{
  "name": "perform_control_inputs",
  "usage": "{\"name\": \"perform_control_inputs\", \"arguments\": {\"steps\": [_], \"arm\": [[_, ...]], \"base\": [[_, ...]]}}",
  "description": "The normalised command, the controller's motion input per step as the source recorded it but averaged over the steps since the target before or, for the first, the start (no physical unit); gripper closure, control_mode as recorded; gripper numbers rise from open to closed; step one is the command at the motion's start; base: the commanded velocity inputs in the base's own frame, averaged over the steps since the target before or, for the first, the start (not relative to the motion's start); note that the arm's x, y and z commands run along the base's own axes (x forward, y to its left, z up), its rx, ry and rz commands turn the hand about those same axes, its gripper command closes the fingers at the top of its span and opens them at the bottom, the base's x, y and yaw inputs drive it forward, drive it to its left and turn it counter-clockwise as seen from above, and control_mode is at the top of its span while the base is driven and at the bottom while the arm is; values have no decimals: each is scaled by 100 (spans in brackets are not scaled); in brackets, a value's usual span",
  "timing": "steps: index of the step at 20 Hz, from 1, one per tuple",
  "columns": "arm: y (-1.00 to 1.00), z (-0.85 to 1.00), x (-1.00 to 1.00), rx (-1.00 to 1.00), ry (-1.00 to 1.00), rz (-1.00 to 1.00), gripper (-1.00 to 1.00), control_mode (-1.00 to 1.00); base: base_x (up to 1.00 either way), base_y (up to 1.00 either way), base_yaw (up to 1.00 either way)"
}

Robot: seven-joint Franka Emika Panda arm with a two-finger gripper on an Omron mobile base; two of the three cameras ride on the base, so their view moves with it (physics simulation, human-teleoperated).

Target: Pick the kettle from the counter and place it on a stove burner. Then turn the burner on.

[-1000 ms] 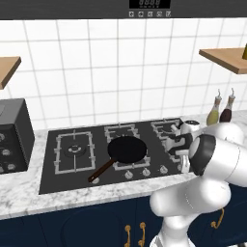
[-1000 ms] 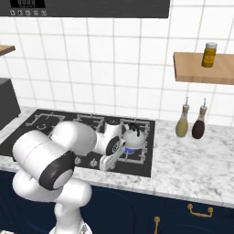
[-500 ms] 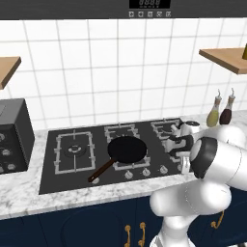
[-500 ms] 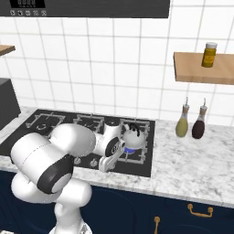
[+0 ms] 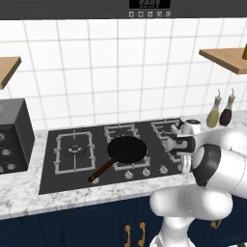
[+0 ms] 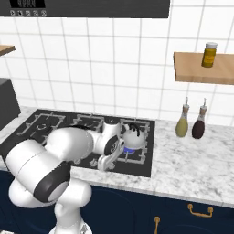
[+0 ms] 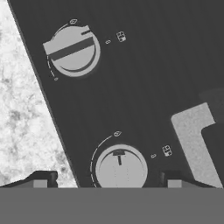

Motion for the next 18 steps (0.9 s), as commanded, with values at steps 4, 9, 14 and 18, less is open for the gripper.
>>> {"name": "perform_control_inputs", "arguments": {"steps": [4, 9, 14, 18], "arm": [[1, 41, 1, 0, 0, 0, -100, -100], [7, 47, 0, 0, 0, 2, -100, -100], [8, 38, -3, 0, 0, 2, -100, -100], [1, 22, -15, 0, 0, 0, -100, -100]], "base": [[0, 0, 0], [0, 0, 0], [0, 0, 0], [0, 0, 0]]}}
